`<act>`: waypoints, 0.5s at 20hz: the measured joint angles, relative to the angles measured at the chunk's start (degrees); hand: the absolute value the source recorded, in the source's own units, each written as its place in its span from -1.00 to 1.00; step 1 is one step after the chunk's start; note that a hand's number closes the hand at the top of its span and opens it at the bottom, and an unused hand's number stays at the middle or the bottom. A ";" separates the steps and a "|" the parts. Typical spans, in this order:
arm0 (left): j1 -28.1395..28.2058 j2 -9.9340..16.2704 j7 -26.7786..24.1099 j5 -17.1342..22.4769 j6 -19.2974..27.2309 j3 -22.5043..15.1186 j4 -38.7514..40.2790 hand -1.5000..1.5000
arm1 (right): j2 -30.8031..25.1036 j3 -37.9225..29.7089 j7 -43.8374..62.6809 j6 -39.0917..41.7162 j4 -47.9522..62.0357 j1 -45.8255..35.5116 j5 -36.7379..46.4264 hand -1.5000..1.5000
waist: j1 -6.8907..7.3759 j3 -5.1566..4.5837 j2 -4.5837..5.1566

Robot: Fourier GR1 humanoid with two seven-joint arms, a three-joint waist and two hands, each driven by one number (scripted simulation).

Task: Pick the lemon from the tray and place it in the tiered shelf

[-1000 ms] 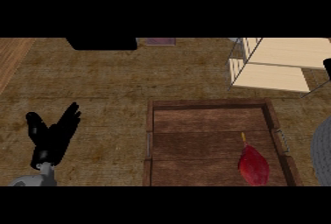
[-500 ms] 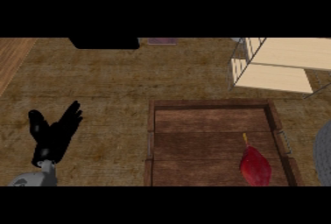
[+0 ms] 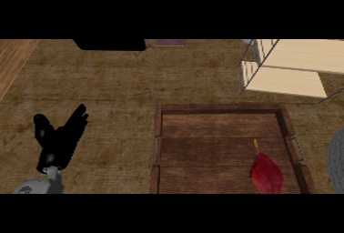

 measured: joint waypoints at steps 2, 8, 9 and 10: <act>0.08 0.17 0.84 0.21 -0.22 0.38 -0.31 0.00 | -0.24 0.67 -2.26 -0.92 2.69 -0.54 1.21 1.00 | -0.08 -0.04 0.02; -0.14 0.02 0.50 -0.17 -0.77 0.98 0.52 0.00 | 0.87 2.77 -9.73 -6.55 12.90 -3.01 5.73 1.00 | 0.08 0.01 0.05; 0.01 -0.25 0.40 -0.40 -0.53 0.93 0.19 0.00 | 1.01 2.99 -10.87 -7.43 14.30 -3.17 6.36 1.00 | 0.07 0.01 0.04; -0.09 -0.57 0.39 -0.60 -0.38 0.79 0.21 0.00 | 0.78 3.09 -11.90 -7.94 16.24 -3.86 6.97 1.00 | 0.11 0.02 0.05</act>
